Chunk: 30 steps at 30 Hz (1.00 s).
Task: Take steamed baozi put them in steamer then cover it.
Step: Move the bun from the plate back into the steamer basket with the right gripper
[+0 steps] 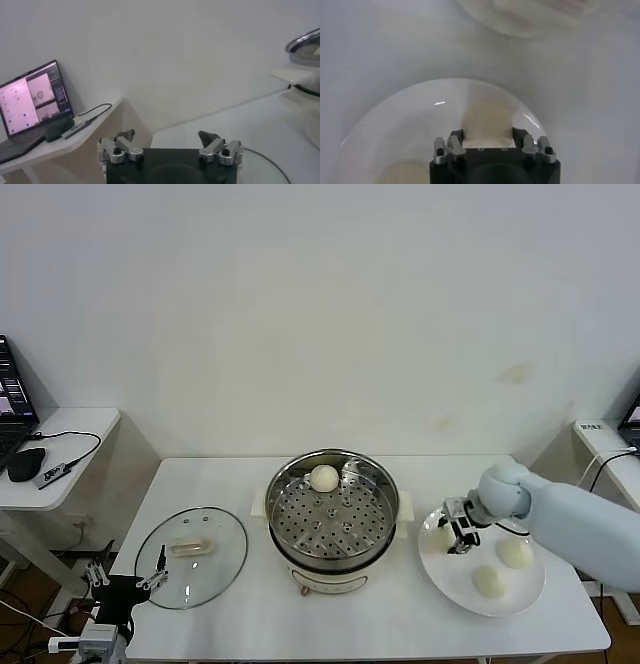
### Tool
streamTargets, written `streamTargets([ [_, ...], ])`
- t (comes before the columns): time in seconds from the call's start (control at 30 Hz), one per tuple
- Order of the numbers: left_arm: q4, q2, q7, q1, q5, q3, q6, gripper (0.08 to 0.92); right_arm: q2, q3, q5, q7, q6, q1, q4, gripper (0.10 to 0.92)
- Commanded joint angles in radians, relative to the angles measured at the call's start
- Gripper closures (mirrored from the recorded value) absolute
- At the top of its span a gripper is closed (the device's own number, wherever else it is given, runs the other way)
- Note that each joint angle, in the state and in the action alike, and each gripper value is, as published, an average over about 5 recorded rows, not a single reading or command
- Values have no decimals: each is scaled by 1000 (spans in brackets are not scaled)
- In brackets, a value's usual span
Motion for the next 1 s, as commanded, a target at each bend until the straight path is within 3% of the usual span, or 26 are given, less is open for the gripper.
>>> streamTargets([
  [0.03,-1,1,1,-1,0,3,0,177,-92,-73,107,-37,-9,238,77,396],
  [0.27,-8,10,2,-7,-1,17,0,177,-49,-222,249,-27,-44,540,110,389],
  [0.5,-19,18,2,-7,-4,19,1,177,120,-335,431,26,-137,717,155,382],
  [0.8,-23,12,0,-7,-10,9,-1,177,394,-352,605,114,-267,658,97,381],
  [1.0,-24,1,1,-4,-13,-9,0,177,540,-338,642,149,-332,551,13,380],
])
